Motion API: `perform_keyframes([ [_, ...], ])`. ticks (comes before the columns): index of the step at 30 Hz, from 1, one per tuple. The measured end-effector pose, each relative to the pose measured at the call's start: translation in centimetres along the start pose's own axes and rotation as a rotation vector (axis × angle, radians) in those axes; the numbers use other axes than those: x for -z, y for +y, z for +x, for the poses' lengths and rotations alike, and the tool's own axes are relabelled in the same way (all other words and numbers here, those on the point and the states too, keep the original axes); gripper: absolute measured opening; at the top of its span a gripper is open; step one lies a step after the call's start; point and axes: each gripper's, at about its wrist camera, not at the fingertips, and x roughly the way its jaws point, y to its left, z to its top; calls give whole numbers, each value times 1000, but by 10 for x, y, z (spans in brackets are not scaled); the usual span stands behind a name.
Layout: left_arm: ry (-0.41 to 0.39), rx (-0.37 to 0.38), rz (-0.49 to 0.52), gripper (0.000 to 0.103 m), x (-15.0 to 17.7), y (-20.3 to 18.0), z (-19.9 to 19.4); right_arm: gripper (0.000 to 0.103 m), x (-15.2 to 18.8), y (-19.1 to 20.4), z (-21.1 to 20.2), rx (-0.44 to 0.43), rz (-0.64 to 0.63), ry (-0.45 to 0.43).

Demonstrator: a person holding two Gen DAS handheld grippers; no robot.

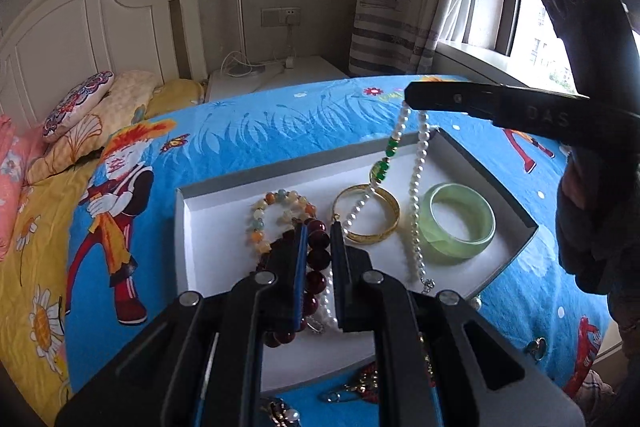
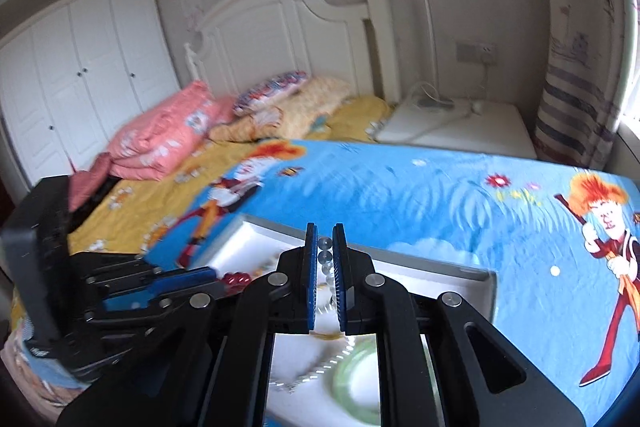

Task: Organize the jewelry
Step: 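Lower the red bracelet into the tray with left while right lowers the pearl necklace in, then move the left gripper to the pair of gold rings and grasp them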

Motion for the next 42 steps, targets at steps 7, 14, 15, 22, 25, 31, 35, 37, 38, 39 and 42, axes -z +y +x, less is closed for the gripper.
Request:
perform_keyframes([
  [7,30,12,9,18,7,-5,13,10,18,-31,24,54,39,70],
  [14,-18,-4,-46,74,13,4,-4,11,30,-64,38,132,141,146],
  [15,-29,-14,-50,82,14,5,-7,13,31,-69,39,134,162,154],
  [22,-150,-177,-62,100,41,17,-55,31,49,-73,5,101,206,85],
  [25,-164,-213,-98,100,54,28,-70,47,57,-67,-20,73,215,28],
  [31,-147,-257,-155,100,86,50,-87,58,87,-49,-68,47,194,-26],
  [35,-136,-238,-212,100,103,64,-95,59,112,-34,-83,42,162,-12],
  [37,-140,-215,-223,100,107,67,-101,60,122,-29,-87,44,149,-3],
  [38,-133,-203,-207,100,108,65,-103,61,127,-26,-87,53,140,4],
  [39,-117,-200,-174,100,109,60,-102,63,132,-23,-86,66,132,12],
  [42,-71,-192,-96,100,115,42,-97,66,135,-16,-90,71,97,-15],
])
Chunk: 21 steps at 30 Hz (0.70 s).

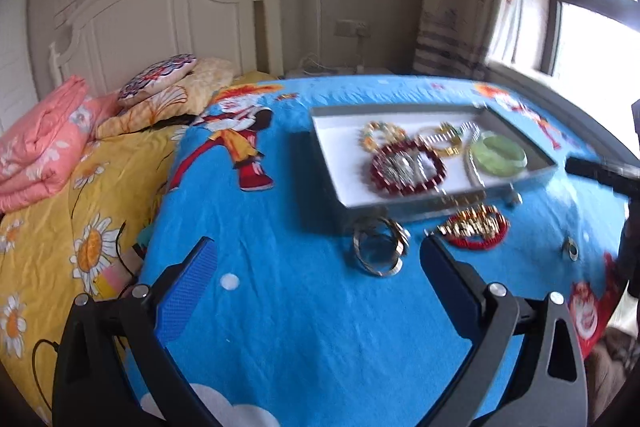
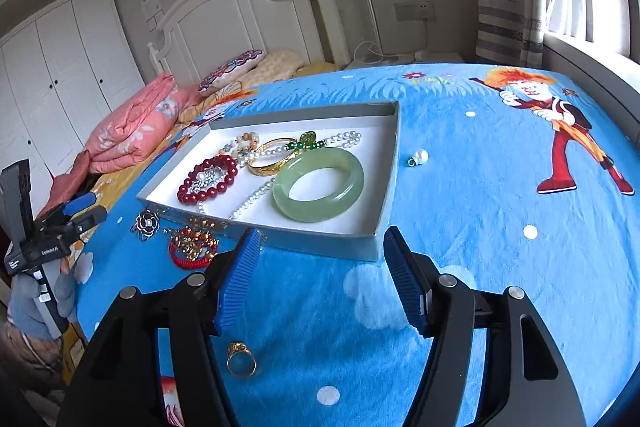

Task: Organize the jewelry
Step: 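Move the left gripper to the pair of gold rings and grasp them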

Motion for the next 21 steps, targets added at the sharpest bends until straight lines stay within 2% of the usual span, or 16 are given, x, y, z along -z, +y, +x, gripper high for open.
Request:
perform_keyframes([
  [4,15,-34,103,100,3,-26,6,68,5,4,5,9,-23,4],
  [7,38,-27,124,100,-3,-36,13,68,5,1,3,-26,-17,-10],
  [14,166,-39,4,100,-18,-37,43,69,4,-5,0,-50,13,-24],
  [19,195,-59,-61,98,-17,-25,51,69,5,-7,-2,-70,23,-35],
  [21,223,-42,-100,89,-15,-18,56,69,5,-7,-2,-73,20,-35],
])
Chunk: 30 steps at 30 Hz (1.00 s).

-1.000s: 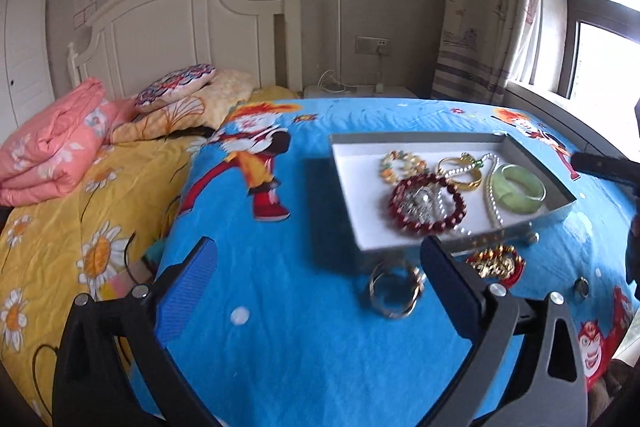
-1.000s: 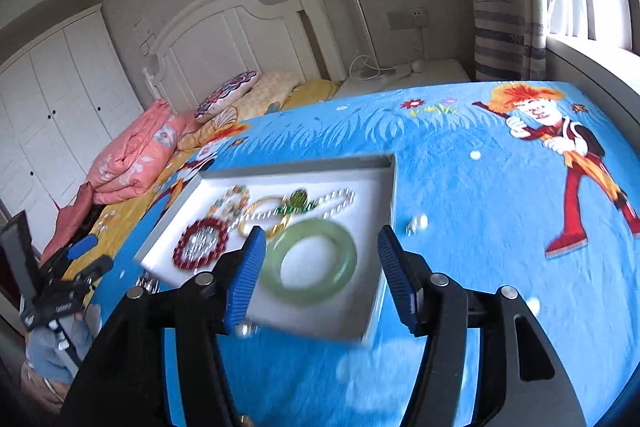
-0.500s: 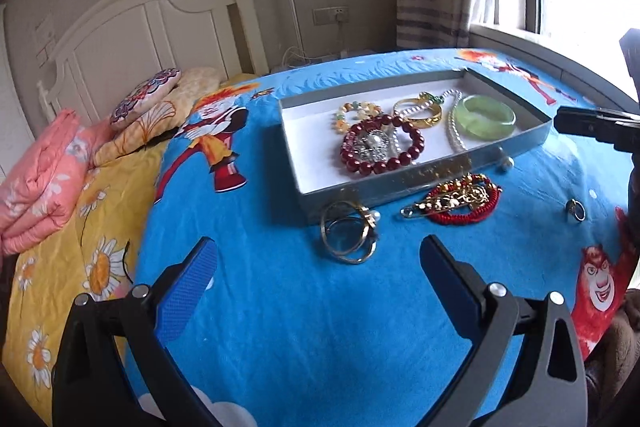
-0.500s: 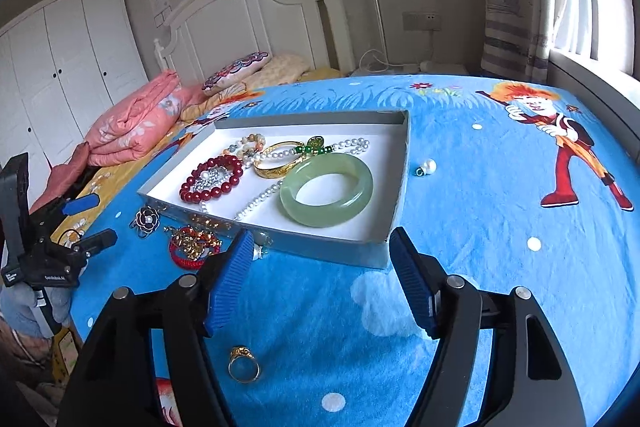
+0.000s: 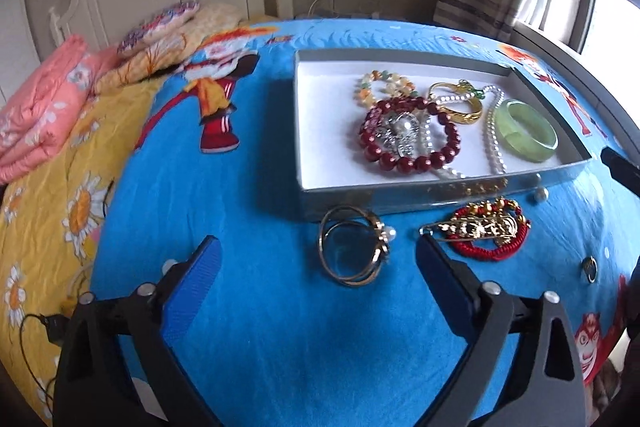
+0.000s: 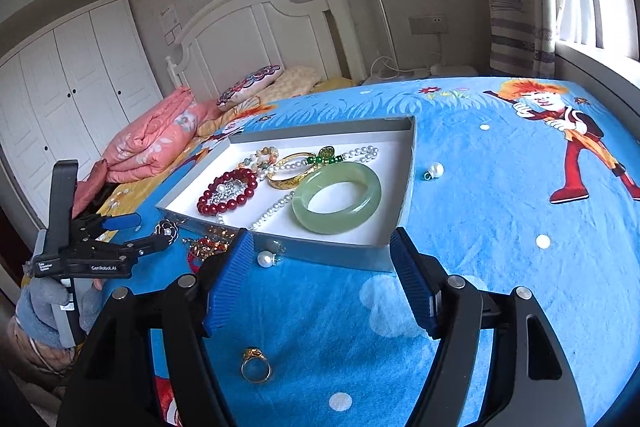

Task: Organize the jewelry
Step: 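Move the left gripper to the pair of gold rings and grasp them, then hold the gold rings with left while right grasps the gold-red cord bracelet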

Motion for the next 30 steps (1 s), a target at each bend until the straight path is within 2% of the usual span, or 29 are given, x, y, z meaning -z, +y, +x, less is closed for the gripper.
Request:
perform_keyframes([
  [2,31,21,-30,83,-1,7,6,70,0,1,-1,-3,-5,-2],
  [4,27,7,-26,82,0,5,6,71,0,2,-1,-9,-12,-4],
  [7,18,-6,9,70,2,-1,5,74,0,4,-1,-12,-17,-1],
  [9,-2,-5,22,45,4,-3,2,74,0,5,-1,-12,-21,1],
  [10,-9,-6,25,39,5,-4,1,74,0,5,-1,-10,-24,1],
  [17,-34,46,-8,37,6,3,-4,74,2,21,3,32,-106,22],
  [21,-61,67,-31,38,7,6,-9,73,4,33,5,-8,-126,47],
  [26,-70,75,-31,38,8,5,-11,61,6,71,17,-50,-235,123],
  [30,-82,82,-31,38,9,5,-14,44,8,104,38,-52,-336,205],
])
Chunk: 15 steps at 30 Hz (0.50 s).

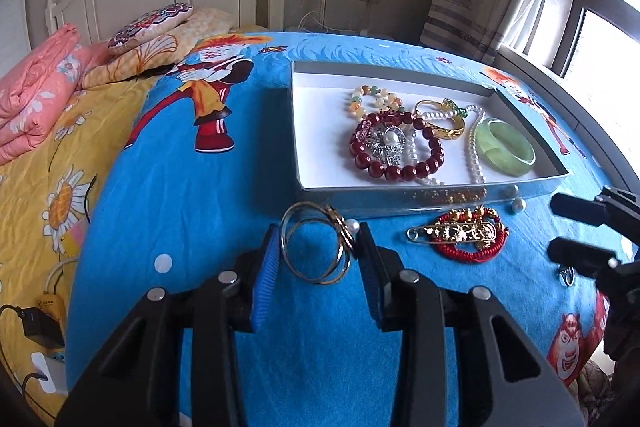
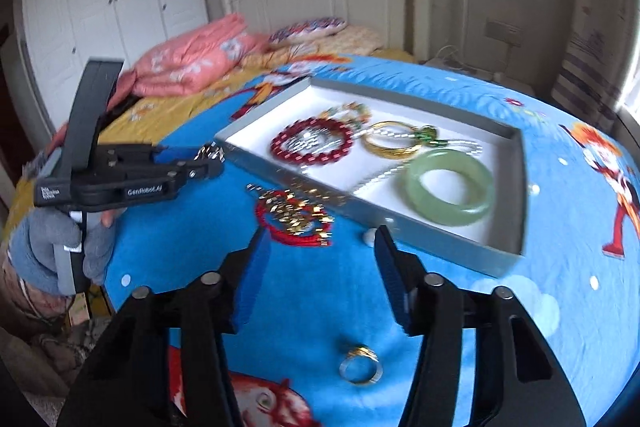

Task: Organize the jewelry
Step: 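Hold the gold rings with left while right grasps the gold-red cord bracelet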

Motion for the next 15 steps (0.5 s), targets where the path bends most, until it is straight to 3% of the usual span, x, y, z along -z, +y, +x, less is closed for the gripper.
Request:
perform_keyframes([
  [7,4,11,24,38,1,-3,0,28,-18,24,31,33,-138,81],
  [15,29,28,40,38,2,-5,4,28,-20,33,56,38,-216,175],
])
